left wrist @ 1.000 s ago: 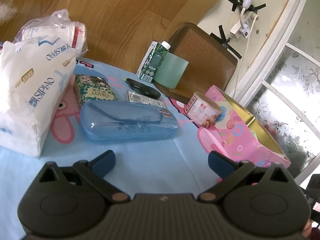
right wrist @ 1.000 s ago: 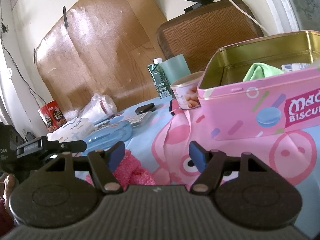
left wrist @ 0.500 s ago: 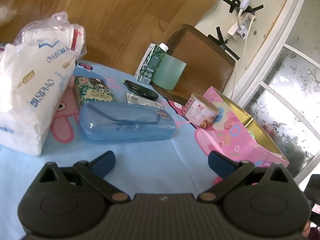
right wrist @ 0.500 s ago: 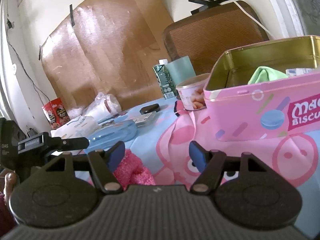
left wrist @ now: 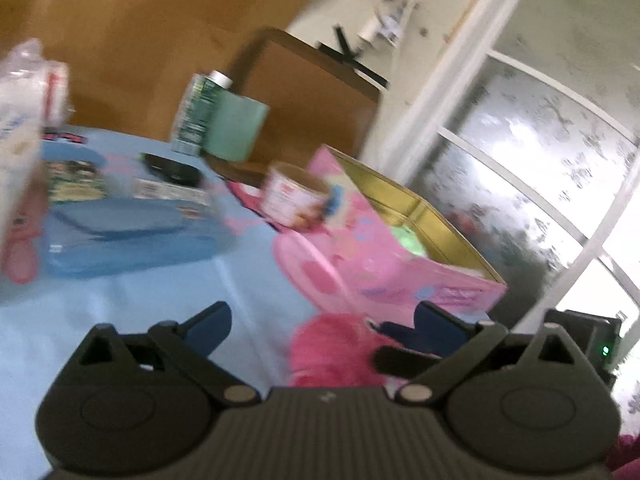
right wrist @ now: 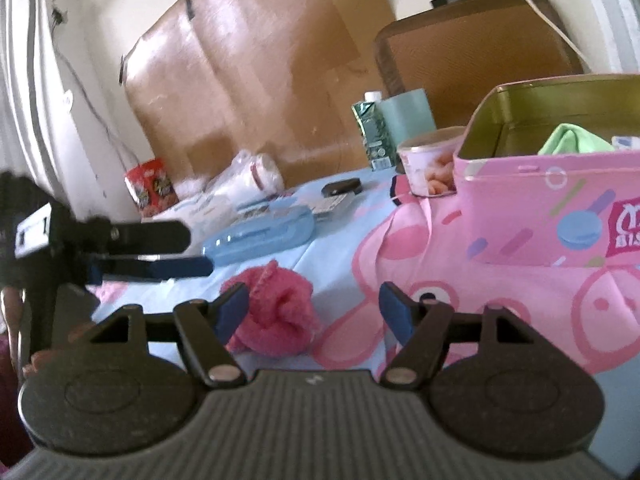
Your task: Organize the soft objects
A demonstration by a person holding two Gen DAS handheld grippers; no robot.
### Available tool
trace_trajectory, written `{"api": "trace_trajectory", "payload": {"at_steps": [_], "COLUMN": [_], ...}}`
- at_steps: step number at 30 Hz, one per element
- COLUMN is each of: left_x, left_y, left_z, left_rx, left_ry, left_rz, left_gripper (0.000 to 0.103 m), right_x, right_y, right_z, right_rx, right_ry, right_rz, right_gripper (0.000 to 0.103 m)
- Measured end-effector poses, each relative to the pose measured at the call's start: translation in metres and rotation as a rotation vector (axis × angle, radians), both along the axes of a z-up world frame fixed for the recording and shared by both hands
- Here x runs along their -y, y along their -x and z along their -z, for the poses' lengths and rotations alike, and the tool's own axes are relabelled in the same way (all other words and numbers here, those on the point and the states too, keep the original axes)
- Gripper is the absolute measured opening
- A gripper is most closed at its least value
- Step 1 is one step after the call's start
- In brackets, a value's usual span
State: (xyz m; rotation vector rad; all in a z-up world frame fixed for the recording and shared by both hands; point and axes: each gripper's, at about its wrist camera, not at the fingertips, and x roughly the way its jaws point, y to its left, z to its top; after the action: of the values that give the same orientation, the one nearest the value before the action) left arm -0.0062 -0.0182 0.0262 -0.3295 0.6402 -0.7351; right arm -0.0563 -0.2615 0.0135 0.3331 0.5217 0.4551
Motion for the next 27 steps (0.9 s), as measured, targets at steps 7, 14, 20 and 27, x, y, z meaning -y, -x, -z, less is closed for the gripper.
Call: {"api": "trace_trajectory", "payload": {"at_steps": [7, 14, 20, 27], "left_x": [0.025, 0.037, 0.082, 0.181], "left_y": [-0.007, -0.004, -0.019, -0.047], "left_z": [0.015, 0.016, -0.029, -0.059], "left_rx": [-0.078, -0.074, 0.056, 0.165], "left_ry": [-0.079, -0.097, -0.114, -0.202], "left_rz": [0.057, 0.055, 0.118, 0.160], "left_gripper": [0.077, 0.066, 0.067, 0.103], "right_x": [-0.015, -0.034, -0.010, 0.042], "right_y": [0.006, 0.005, 0.015, -0.005], "right_z": [-0.005, 0.004, -0.019, -0.043], "right_rx": [0.008, 0.019, 0.188, 0.232], "right_ry": [0.084, 0.195, 0.189, 0.244], "right_rz": [-0.134, -0.131, 0.043, 0.336], "right_gripper": [0.077, 0.041, 0.041, 0.041]}}
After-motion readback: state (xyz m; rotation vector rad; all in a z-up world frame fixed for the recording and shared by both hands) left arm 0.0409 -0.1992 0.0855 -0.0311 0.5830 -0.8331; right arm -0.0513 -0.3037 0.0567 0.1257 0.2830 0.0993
